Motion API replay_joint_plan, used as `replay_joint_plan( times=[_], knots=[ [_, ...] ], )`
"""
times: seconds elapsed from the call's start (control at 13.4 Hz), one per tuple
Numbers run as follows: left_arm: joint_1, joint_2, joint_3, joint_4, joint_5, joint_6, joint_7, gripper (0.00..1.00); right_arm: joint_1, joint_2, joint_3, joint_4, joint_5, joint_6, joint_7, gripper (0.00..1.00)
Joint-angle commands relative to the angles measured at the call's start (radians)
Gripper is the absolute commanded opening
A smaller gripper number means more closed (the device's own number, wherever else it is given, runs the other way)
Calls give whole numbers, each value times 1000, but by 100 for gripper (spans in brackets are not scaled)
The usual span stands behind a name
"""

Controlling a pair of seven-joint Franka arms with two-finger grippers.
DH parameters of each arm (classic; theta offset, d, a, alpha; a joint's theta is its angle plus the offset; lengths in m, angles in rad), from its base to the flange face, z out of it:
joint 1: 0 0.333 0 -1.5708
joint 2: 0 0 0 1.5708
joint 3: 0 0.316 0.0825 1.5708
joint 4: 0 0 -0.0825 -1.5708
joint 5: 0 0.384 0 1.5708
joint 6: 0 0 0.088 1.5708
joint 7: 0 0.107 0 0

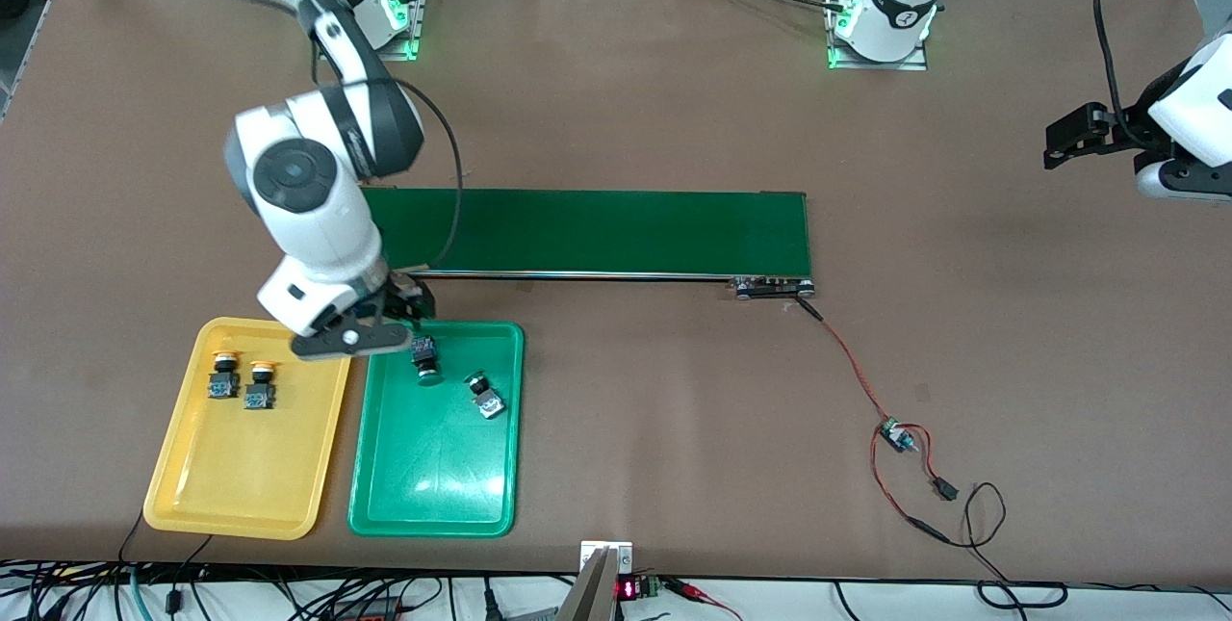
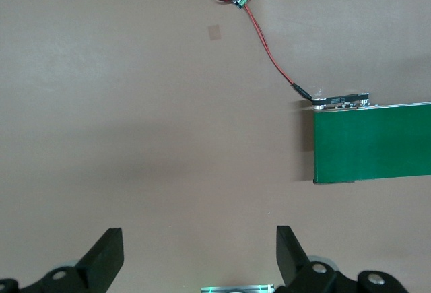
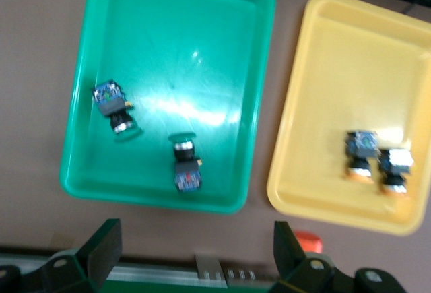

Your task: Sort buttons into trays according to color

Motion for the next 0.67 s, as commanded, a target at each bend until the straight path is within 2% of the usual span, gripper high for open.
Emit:
replay_joint_plan(
  times=[0.0, 0.22, 0.6],
  knots=[
    [4, 3, -3, 23, 11, -31, -15, 100, -48, -97, 4, -28, 72, -93, -67, 100],
    [4, 2, -3, 23, 8, -42, -17, 100, -94, -178, 2, -30, 133, -196, -72, 100],
    [4, -1, -4, 23, 8, -43, -17, 100, -183, -319, 4, -54, 164, -354, -73, 100]
  ],
)
